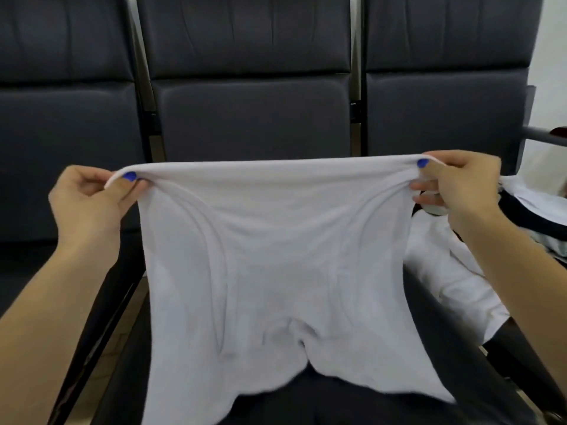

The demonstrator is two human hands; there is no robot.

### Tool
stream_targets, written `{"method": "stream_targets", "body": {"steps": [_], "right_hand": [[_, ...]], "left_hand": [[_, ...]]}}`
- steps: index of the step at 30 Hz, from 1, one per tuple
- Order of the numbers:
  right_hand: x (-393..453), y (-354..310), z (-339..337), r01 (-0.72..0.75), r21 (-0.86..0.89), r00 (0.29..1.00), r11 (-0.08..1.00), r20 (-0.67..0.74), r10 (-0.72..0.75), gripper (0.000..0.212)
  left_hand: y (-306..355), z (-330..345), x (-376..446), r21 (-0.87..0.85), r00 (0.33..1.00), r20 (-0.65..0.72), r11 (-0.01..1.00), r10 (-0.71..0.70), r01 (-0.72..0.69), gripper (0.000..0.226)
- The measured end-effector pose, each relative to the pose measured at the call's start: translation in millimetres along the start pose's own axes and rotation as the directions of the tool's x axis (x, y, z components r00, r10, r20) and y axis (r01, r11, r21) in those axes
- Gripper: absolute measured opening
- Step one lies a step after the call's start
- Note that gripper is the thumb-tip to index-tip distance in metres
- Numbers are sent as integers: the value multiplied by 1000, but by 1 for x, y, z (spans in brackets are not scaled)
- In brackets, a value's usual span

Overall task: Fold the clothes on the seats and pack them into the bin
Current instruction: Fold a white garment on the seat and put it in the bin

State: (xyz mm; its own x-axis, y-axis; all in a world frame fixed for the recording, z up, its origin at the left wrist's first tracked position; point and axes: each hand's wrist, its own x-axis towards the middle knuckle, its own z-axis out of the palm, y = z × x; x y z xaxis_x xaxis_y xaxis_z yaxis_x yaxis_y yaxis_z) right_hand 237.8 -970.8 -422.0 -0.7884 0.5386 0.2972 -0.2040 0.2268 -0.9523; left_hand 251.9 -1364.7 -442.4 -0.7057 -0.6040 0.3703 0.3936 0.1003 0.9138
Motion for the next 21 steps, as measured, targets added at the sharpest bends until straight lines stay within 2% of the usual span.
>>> {"method": "stream_targets", "body": {"steps": [2, 4, 5, 9, 12, 17, 21], "right_hand": [[-1, 0, -1, -19, 97, 1000, 995, -1, 19, 10], [-1, 6, -3, -47, 124, 998, 991, 44, 42, 10], [-1, 13, -4, -63, 106, 996, 992, 76, 55, 11], [-12, 49, -4, -147, -28, 968, 989, 200, 150, 14], [-27, 77, -6, -227, -137, 915, 964, 309, 259, 12], [-66, 107, -8, -272, -274, 825, 922, 428, 370, 18], [-97, 128, -7, -271, -305, 762, 913, 512, 397, 20]], "left_hand": [[0, 1, -1, -9, 1000, 4, 1000, -2, 2, 16], [0, 2, -8, -9, 1000, 10, 1000, -22, 22, 14], [0, 3, -13, -14, 999, 21, 999, -31, 32, 10], [-20, 2, -33, 77, 991, 108, 994, -82, 74, 21], [-47, -5, -48, 176, 972, 147, 972, -182, 155, 19], [-82, -19, -90, 254, 910, 214, 920, -354, 298, 17], [-101, -32, -110, 381, 883, 315, 898, -349, 220, 11]]}}
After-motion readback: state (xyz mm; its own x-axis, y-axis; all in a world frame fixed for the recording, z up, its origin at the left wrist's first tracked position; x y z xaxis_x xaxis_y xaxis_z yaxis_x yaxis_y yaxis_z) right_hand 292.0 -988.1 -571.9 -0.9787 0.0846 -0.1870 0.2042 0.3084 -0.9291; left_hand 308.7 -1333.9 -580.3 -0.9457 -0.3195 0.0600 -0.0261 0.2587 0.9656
